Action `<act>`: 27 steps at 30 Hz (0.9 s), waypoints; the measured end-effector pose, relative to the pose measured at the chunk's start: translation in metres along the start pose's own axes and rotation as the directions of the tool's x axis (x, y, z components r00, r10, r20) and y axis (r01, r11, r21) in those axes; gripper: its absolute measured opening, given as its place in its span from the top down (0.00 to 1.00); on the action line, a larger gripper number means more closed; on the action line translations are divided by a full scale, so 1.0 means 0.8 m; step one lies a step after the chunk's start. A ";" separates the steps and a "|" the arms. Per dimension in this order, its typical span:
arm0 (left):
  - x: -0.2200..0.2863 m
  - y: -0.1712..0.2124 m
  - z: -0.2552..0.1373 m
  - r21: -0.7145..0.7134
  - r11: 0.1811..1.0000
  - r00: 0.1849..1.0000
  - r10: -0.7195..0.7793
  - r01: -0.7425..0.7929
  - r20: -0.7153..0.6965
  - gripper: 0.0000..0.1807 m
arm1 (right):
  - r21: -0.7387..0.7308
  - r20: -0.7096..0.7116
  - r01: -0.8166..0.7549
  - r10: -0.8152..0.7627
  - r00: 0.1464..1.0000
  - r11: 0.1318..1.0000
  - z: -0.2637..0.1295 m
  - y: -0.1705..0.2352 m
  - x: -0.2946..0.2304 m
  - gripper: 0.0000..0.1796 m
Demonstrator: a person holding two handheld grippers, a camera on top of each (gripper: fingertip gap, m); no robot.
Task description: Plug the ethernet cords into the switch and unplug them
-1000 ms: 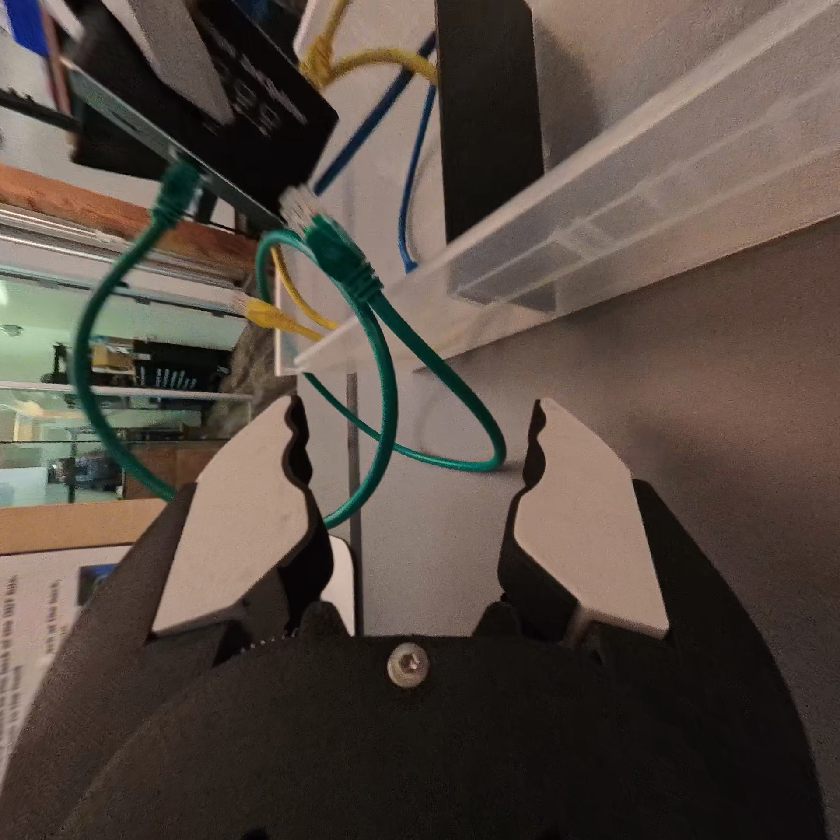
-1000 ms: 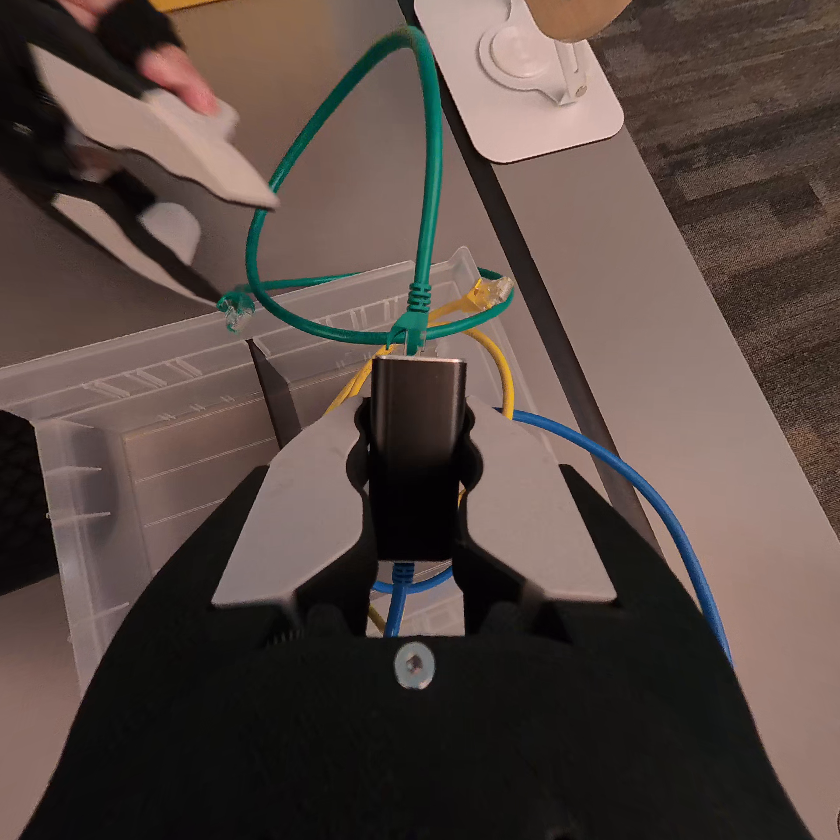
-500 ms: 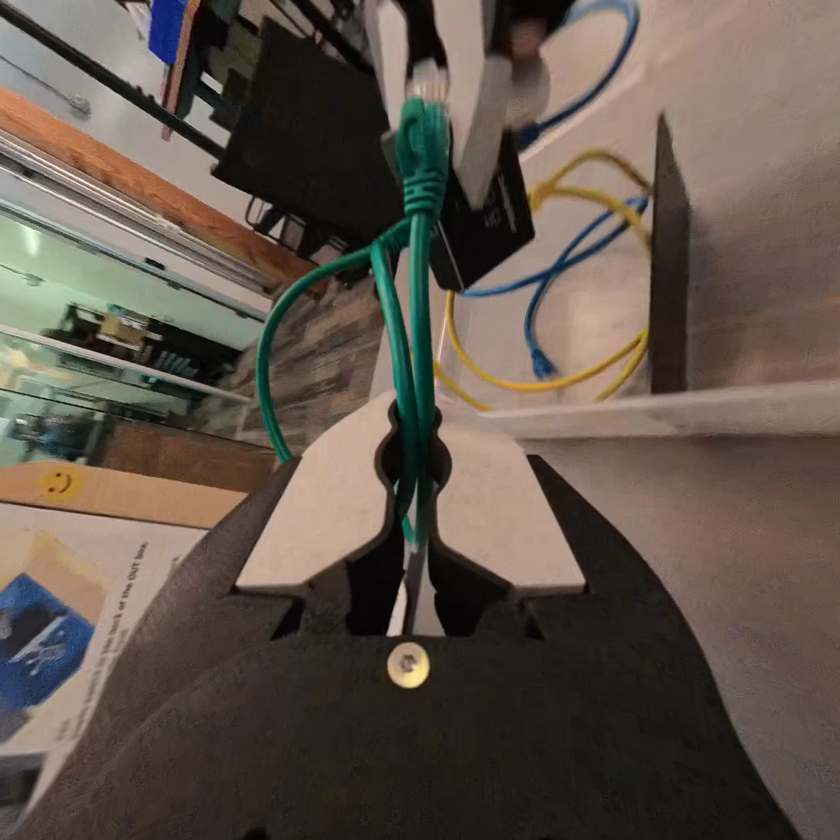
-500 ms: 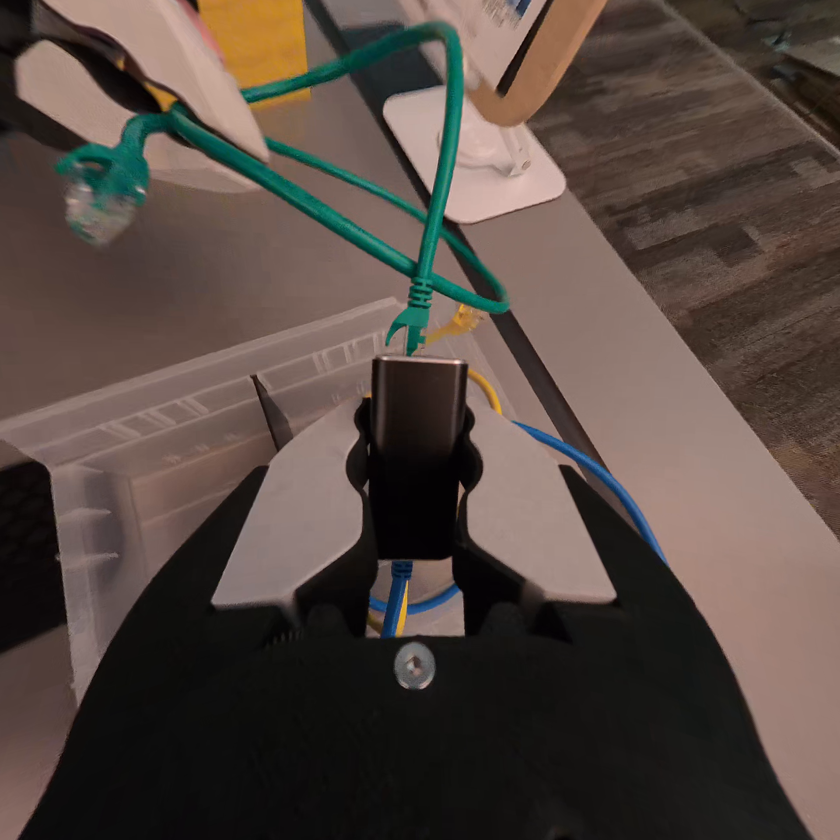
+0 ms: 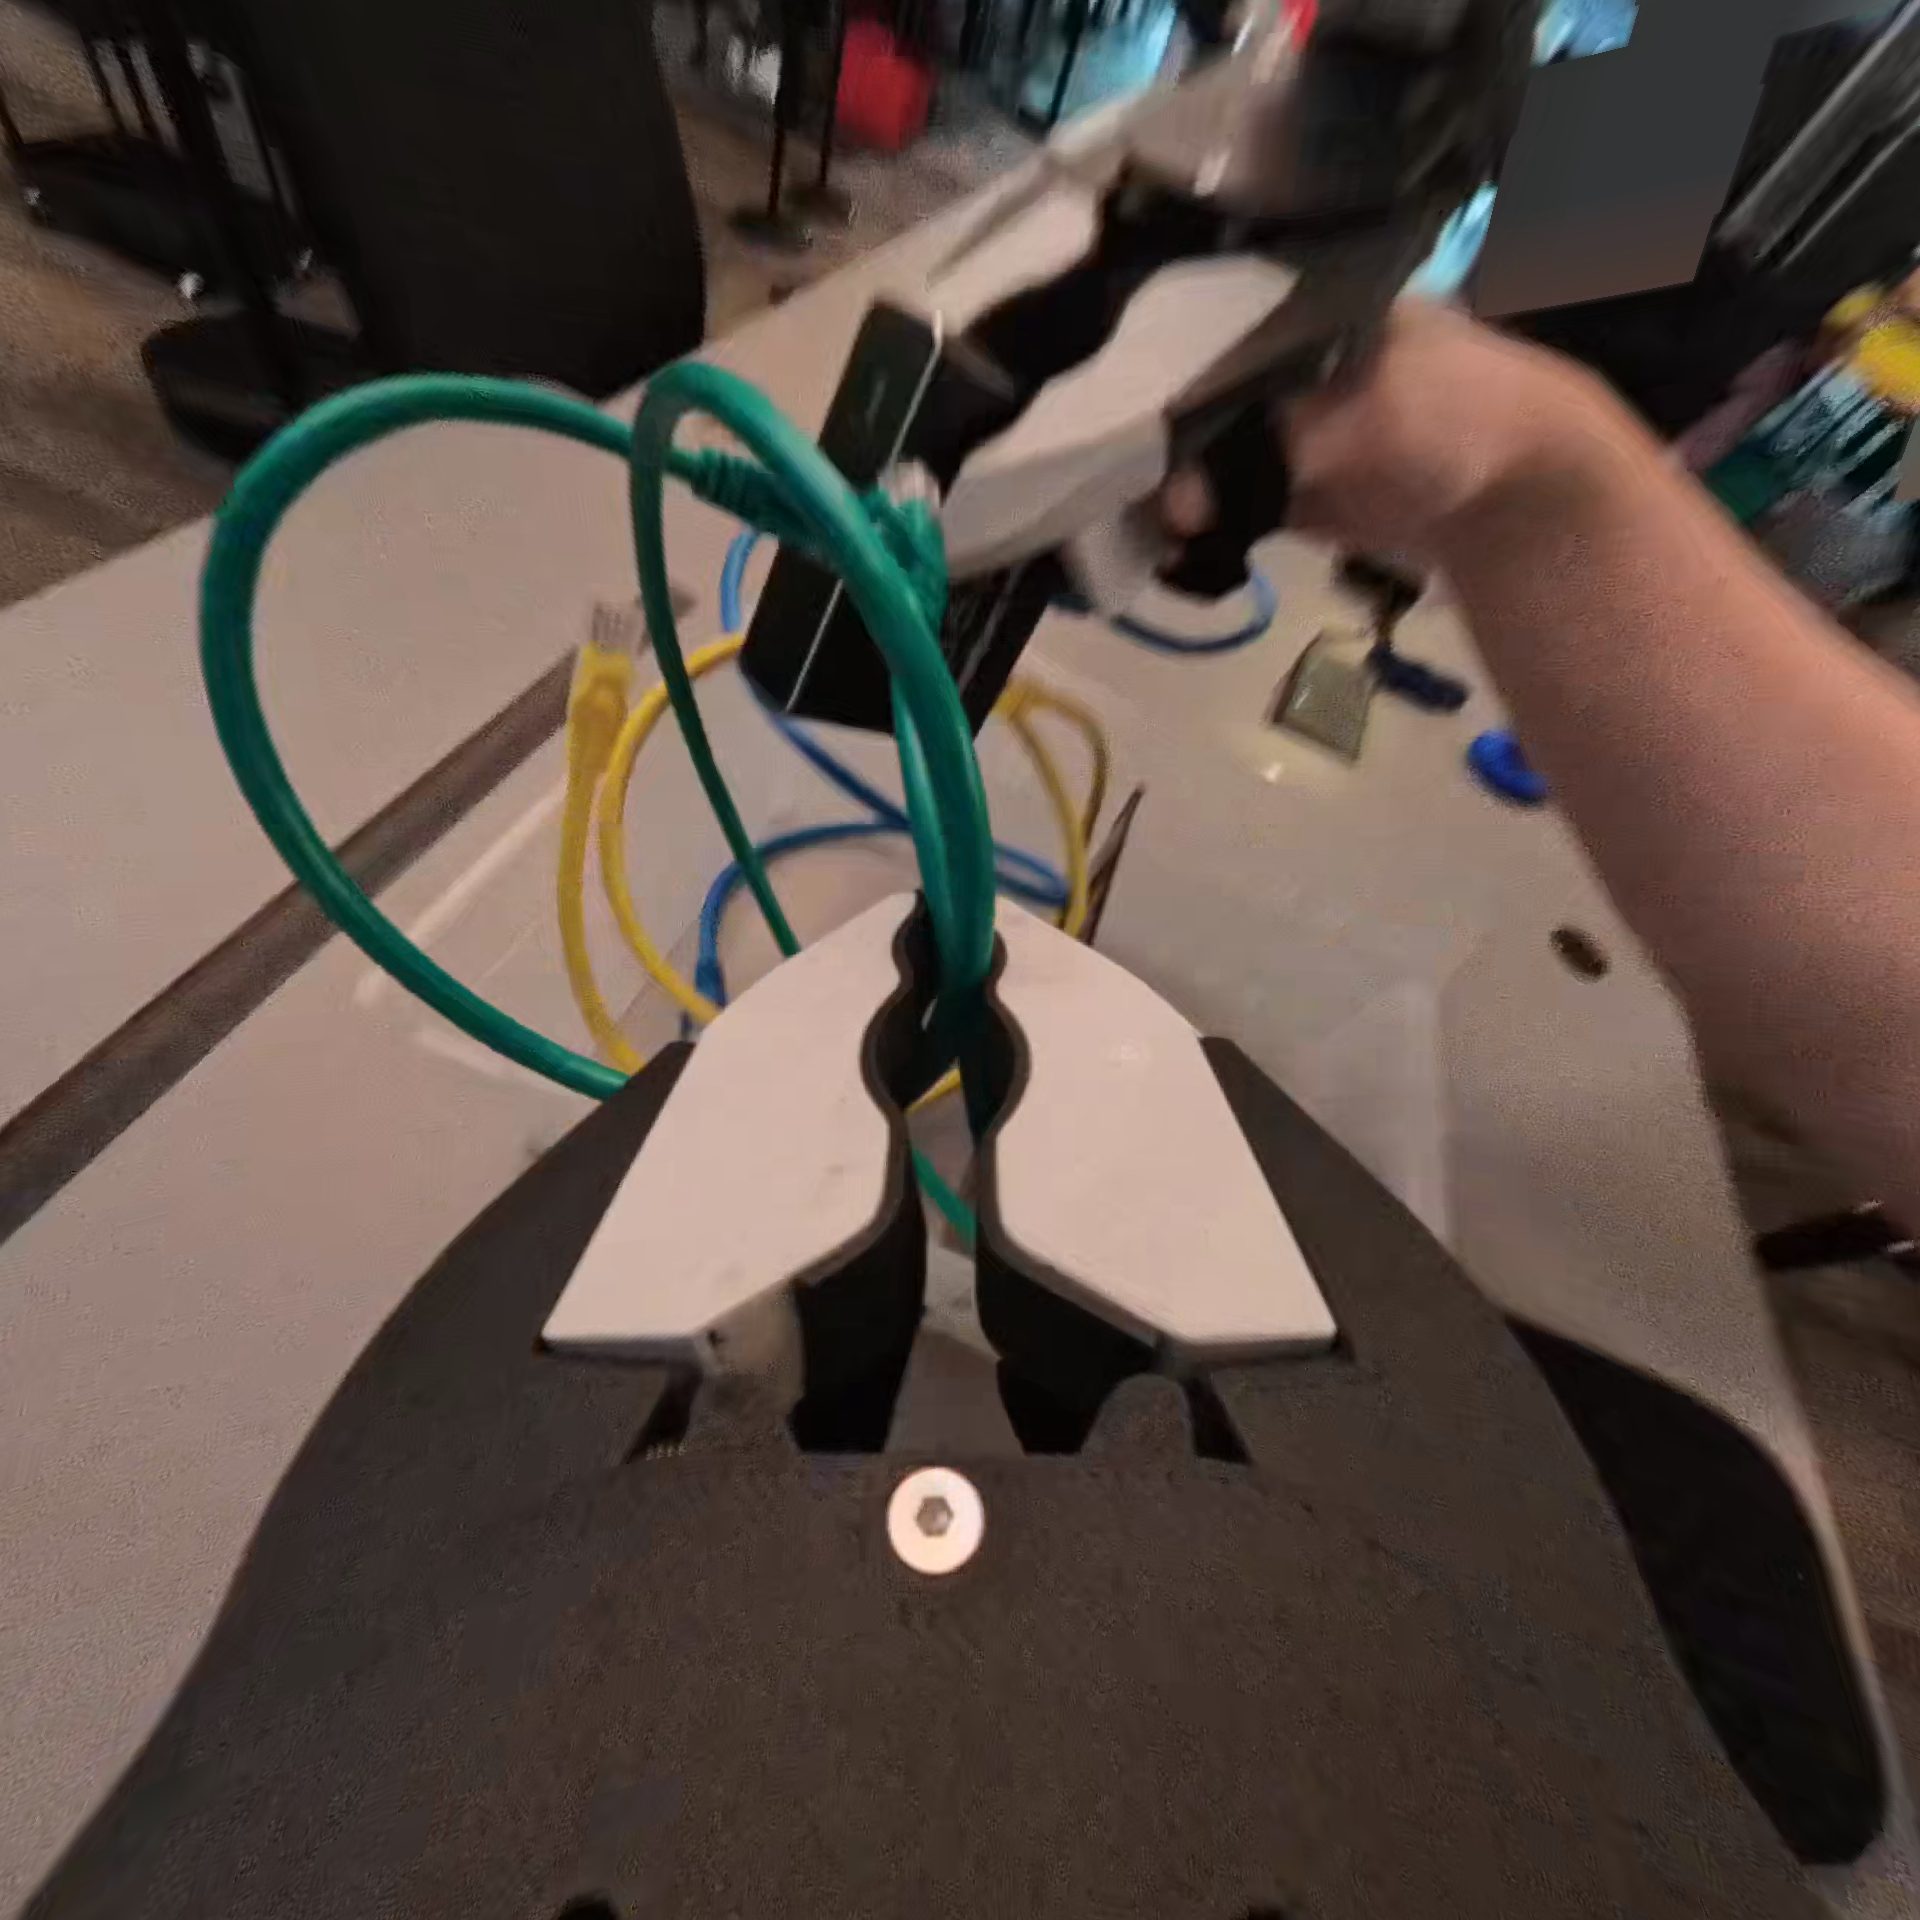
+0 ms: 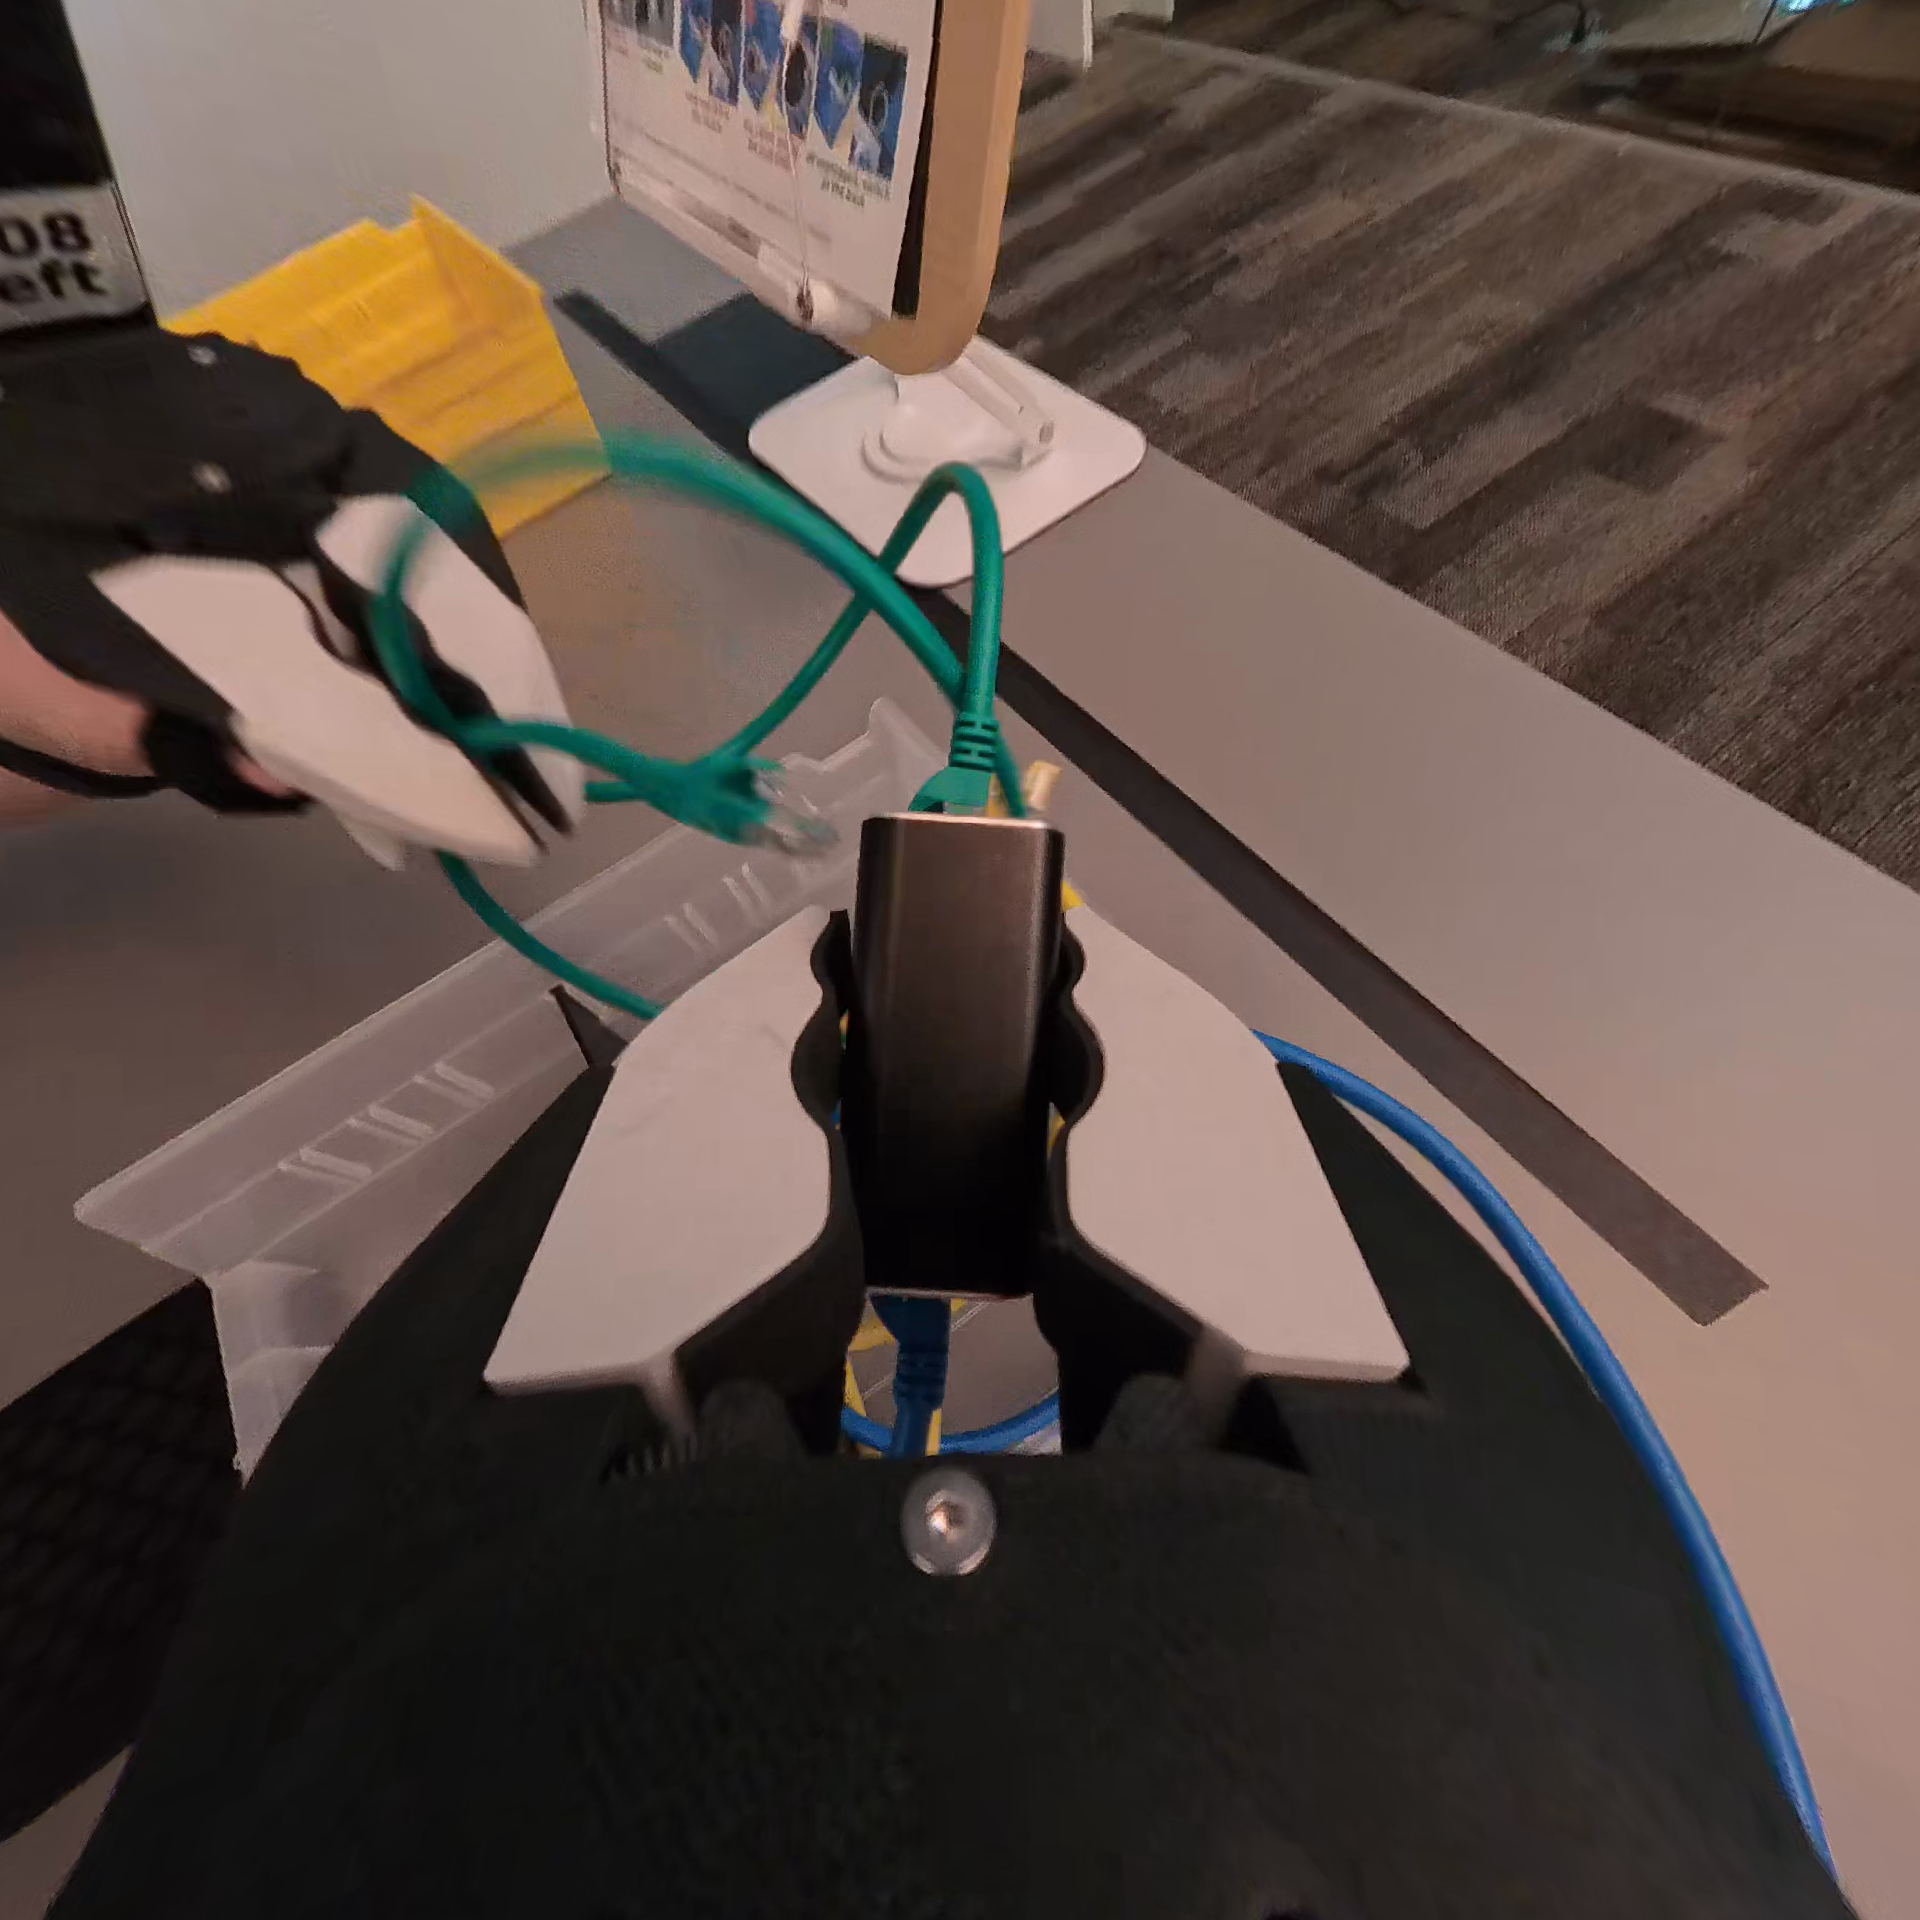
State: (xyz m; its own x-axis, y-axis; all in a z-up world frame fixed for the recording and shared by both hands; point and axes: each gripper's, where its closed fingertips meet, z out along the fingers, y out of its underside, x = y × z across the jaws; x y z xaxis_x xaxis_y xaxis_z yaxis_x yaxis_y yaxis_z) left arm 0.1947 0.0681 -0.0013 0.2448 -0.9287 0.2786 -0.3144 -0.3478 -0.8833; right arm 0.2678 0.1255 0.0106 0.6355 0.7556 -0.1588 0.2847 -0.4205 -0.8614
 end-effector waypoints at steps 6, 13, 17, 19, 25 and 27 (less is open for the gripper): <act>0.007 0.042 -0.008 -0.056 0.996 0.997 0.067 -0.065 0.032 0.78 | -0.294 0.044 0.143 -0.137 0.990 0.945 0.050 0.026 -0.024 0.80; -0.002 0.016 -0.100 0.089 0.992 0.988 0.078 -0.090 0.131 0.68 | -0.571 0.085 0.239 -0.234 0.969 0.785 0.095 0.076 -0.029 0.80; 0.003 -0.009 -0.167 0.169 0.972 0.970 0.128 -0.165 0.209 0.66 | -0.598 0.065 0.270 -0.290 0.955 0.755 0.102 0.085 -0.020 0.80; 0.003 -0.013 -0.199 0.168 0.967 0.956 0.146 -0.192 0.256 0.61 | -0.555 0.038 0.272 -0.303 0.952 0.786 0.101 0.079 -0.020 0.80; 0.007 -0.014 -0.306 0.145 0.958 0.917 0.180 -0.245 0.357 0.58 | -0.440 -0.123 0.315 -0.403 0.907 0.841 0.069 0.053 -0.018 0.73; 0.007 -0.015 -0.348 0.147 0.953 0.894 0.184 -0.264 0.407 0.56 | -0.389 -0.206 0.319 -0.420 0.884 0.864 0.044 0.034 -0.023 0.73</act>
State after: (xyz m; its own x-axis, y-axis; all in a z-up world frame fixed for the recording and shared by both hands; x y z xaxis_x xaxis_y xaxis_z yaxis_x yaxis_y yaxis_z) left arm -0.0554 0.0314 0.1159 0.5347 -0.8423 -0.0673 -0.2291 -0.0679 -0.9710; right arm 0.2387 0.1179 -0.0271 0.5901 0.7411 0.3203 0.7284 -0.3177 -0.6070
